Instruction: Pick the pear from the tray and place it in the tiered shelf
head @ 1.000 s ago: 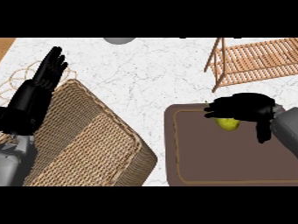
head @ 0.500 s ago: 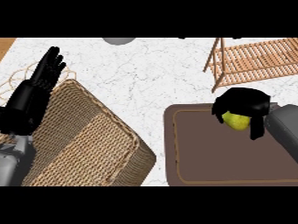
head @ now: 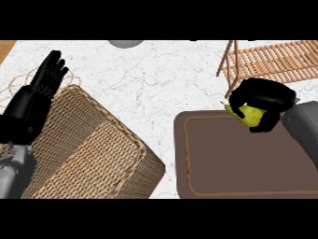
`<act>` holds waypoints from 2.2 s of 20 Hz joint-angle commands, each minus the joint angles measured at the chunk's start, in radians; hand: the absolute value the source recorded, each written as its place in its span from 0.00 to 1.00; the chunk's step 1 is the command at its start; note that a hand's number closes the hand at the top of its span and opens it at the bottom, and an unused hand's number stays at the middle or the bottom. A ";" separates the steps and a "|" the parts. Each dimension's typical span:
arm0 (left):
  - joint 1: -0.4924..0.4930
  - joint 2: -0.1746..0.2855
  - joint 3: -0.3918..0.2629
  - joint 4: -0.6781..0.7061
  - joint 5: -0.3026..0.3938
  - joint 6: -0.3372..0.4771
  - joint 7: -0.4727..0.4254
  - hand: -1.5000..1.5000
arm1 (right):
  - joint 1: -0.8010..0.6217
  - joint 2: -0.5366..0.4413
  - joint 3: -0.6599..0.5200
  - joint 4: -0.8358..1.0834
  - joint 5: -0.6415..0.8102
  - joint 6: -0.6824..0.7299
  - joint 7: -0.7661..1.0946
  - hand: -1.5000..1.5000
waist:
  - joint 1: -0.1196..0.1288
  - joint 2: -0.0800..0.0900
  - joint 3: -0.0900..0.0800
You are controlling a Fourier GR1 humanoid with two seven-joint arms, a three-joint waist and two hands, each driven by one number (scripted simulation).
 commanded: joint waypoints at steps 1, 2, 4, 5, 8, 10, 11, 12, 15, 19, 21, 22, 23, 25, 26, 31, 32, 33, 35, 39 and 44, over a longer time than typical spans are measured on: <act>0.138 0.000 0.001 0.047 0.026 -0.026 0.013 0.50 | -0.027 0.019 -0.100 -0.019 -0.154 0.122 -0.062 1.00 | 0.000 0.007 -0.027; 0.109 0.016 0.021 0.056 0.034 -0.029 0.032 0.50 | -0.022 0.020 -0.120 -0.018 -0.194 0.156 -0.083 1.00 | -0.005 0.008 -0.027; 0.119 0.011 0.023 0.061 0.013 -0.008 0.028 0.50 | 0.047 0.040 -0.195 -0.006 -0.225 0.099 0.156 1.00 | -0.045 -0.004 -0.028; 0.141 -0.003 0.014 0.043 0.010 0.012 0.044 0.50 | 0.091 0.085 -0.208 0.010 -0.222 0.045 0.274 1.00 | -0.058 -0.015 -0.029; 0.135 0.019 0.038 0.045 -0.002 0.030 0.054 0.50 | 0.164 0.082 -0.288 0.056 -0.232 -0.060 0.483 1.00 | -0.131 -0.035 -0.033; 0.174 0.009 0.034 0.046 0.001 0.037 0.052 0.50 | 0.178 0.127 -0.323 0.001 -0.252 -0.138 0.564 1.00 | -0.137 -0.043 -0.034; 0.170 0.019 0.044 0.033 -0.003 0.045 0.056 0.50 | 0.194 0.155 -0.335 -0.030 -0.260 -0.180 0.598 1.00 | -0.142 -0.049 -0.033; 0.179 0.023 0.056 0.045 0.004 0.044 0.049 0.50 | 0.172 0.174 -0.347 -0.075 -0.261 -0.218 0.636 1.00 | -0.137 -0.047 -0.035; 0.190 0.012 0.032 0.034 -0.002 0.051 0.056 0.50 | 0.141 0.200 -0.340 -0.189 -0.230 -0.274 0.757 1.00 | -0.137 -0.051 -0.037; 0.216 0.025 0.047 0.038 0.008 0.050 0.037 0.50 | 0.136 0.218 -0.352 -0.341 -0.217 -0.312 0.913 1.00 | -0.134 -0.051 -0.038; 0.208 0.023 0.041 0.027 0.014 0.051 0.046 0.50 | 0.129 0.239 -0.341 -0.408 -0.186 -0.333 1.024 1.00 | -0.124 -0.045 -0.036; 0.196 0.015 0.029 0.011 0.010 0.062 0.061 0.50 | 0.126 0.238 -0.337 -0.455 -0.182 -0.317 1.073 1.00 | -0.122 -0.044 -0.034; 0.213 0.028 0.033 0.021 0.024 0.039 0.053 0.50 | 0.125 0.239 -0.335 -0.486 -0.167 -0.323 1.118 1.00 | -0.116 -0.042 -0.035; 0.182 0.010 0.019 0.039 0.005 0.053 0.022 0.50 | 0.075 0.217 -0.350 -0.557 -0.155 -0.284 1.232 1.00 | -0.103 -0.025 -0.033; 0.222 0.021 0.030 0.025 0.035 0.028 0.014 0.50 | 0.078 0.224 -0.330 -0.588 -0.135 -0.273 1.276 1.00 | -0.092 -0.032 -0.035; 0.187 0.033 0.021 0.012 0.042 0.014 0.033 0.50 | -0.002 0.214 -0.343 -0.766 -0.091 -0.194 1.541 1.00 | -0.062 -0.019 -0.031; 0.210 0.010 0.004 0.012 0.031 0.027 0.017 0.50 | 0.023 0.241 -0.333 -0.806 -0.098 -0.198 1.562 1.00 | -0.055 -0.015 -0.030; 0.198 0.028 0.012 -0.001 0.049 0.005 0.029 0.50 | -0.010 0.227 -0.340 -0.818 -0.086 -0.180 1.591 1.00 | -0.040 -0.011 -0.029; 0.149 0.002 -0.020 0.033 0.027 0.019 0.034 0.50 | -0.055 0.237 -0.379 -0.843 -0.118 -0.158 1.647 1.00 | -0.039 -0.002 -0.028; 0.136 0.001 -0.022 0.032 0.028 0.021 0.012 0.50 | -0.066 0.465 -0.497 -0.886 -0.326 -0.348 1.631 1.00 | 0.003 0.010 -0.023; 0.124 0.009 -0.017 0.019 0.034 0.010 0.032 0.50 | -0.145 0.431 -0.598 -0.855 -0.440 -0.319 1.621 1.00 | 0.000 0.009 -0.026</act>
